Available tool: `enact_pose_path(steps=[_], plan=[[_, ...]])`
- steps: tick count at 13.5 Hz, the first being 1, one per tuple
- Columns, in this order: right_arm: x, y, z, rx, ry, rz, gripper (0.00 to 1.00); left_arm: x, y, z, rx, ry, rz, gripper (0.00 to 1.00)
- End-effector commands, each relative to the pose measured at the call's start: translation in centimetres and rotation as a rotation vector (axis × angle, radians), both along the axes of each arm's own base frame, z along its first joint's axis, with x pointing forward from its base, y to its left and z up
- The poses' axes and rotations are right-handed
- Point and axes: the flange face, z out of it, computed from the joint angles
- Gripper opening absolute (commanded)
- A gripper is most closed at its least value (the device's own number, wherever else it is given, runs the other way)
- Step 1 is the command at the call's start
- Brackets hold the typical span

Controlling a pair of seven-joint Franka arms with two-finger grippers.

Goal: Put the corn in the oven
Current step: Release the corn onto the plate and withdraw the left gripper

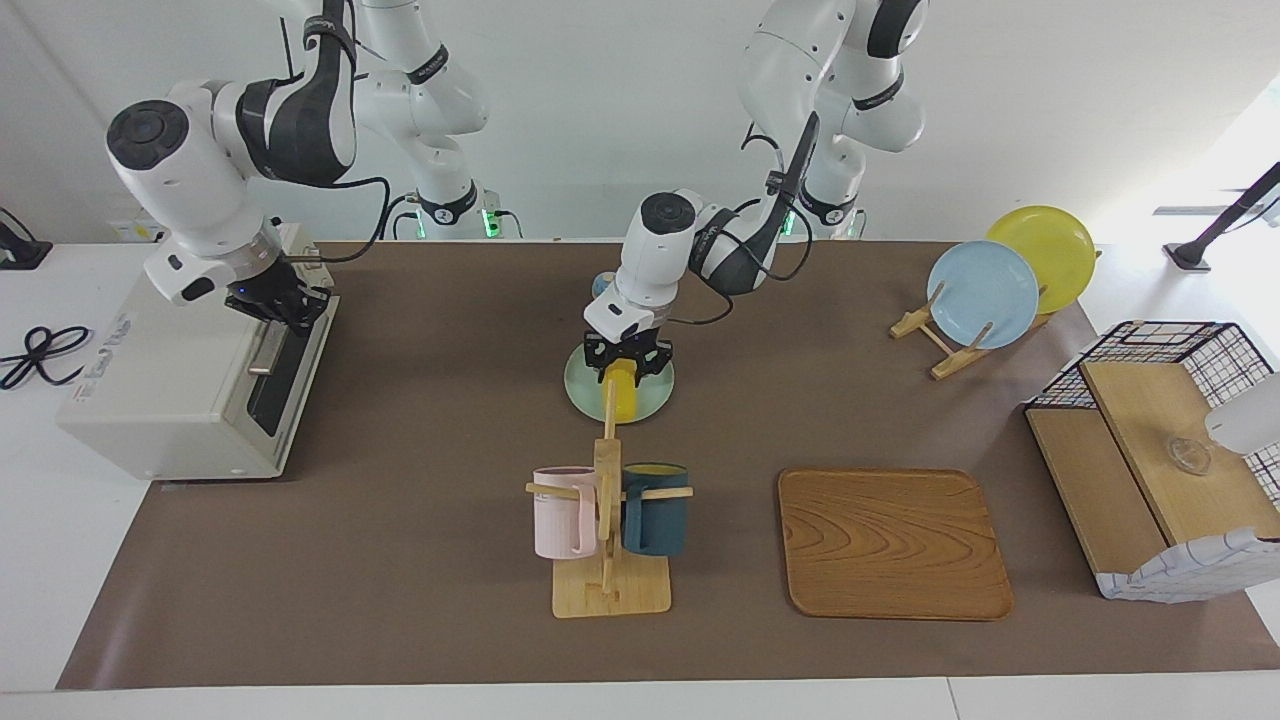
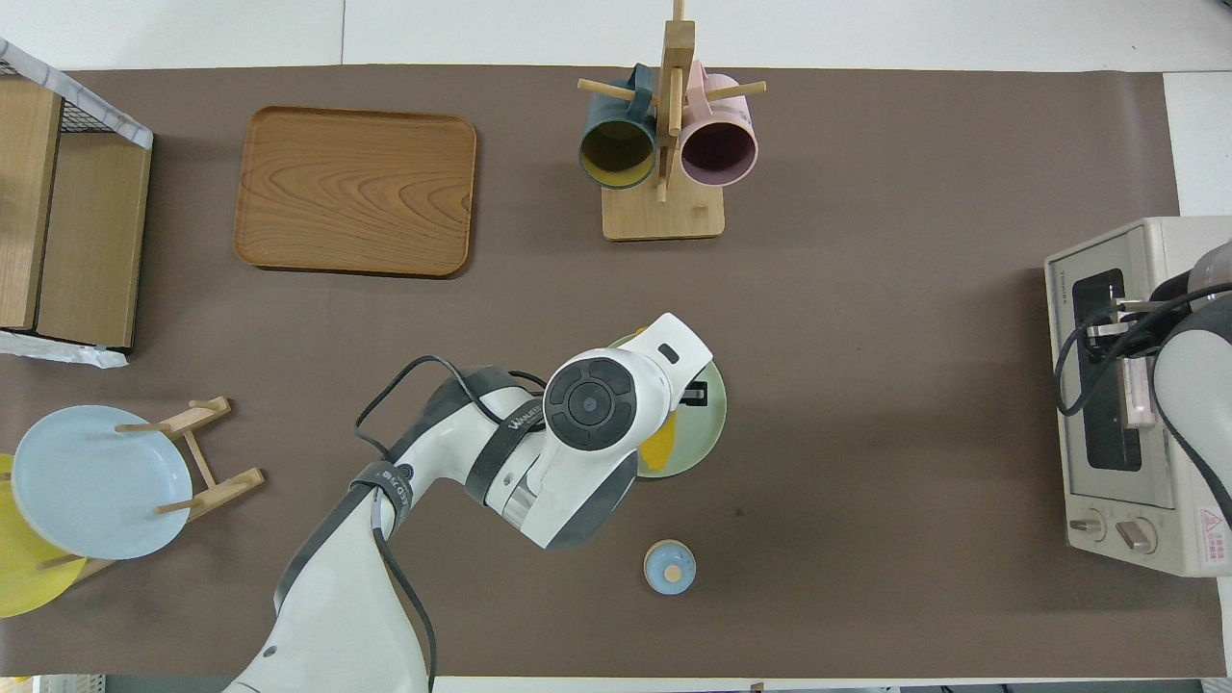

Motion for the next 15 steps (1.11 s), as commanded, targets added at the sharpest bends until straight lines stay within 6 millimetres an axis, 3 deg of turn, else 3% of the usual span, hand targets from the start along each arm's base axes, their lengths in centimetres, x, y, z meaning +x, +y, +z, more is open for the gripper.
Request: enact_pose_path(steps=[1,4,6,8,9,11,13,15], plan=[[-0.2,-2.1,0.1,-0.007,0.009,-0.005,0.0,0.4,1.2,2.1,0.003,-0.015,0.002,1.0],[-1.0,-3.6,-0.8,0.0,0.019,0.004,0.0,3.0,5.8,7.5,0.02,0.006,0.043,1.0],[-1.1,-4.0,-1.2,-0.002,0.002,0.012,0.0,5.7,10.0,12.2,0.03,0.021,0.087,1.0],[-1.2,-4.3,-1.2,-0.015,0.003,0.028,0.0,8.8,14.9,16.7,0.045,0.04,0.122,1.0],[-1.2,-4.3,-1.1,-0.028,0.005,0.038,0.0,10.6,18.4,19.0,0.052,0.041,0.125,1.0],[-1.4,-4.3,-2.0,-0.026,0.012,0.04,0.0,12.2,24.5,22.5,0.062,0.036,0.107,1.0],[-1.6,-4.1,-2.9,-0.025,0.007,0.04,0.0,13.2,31.0,24.8,0.063,0.02,0.138,1.0],[-1.6,-3.2,-3.5,-0.012,0.013,0.033,0.0,13.2,35.2,25.8,0.075,0.029,0.152,1.0]])
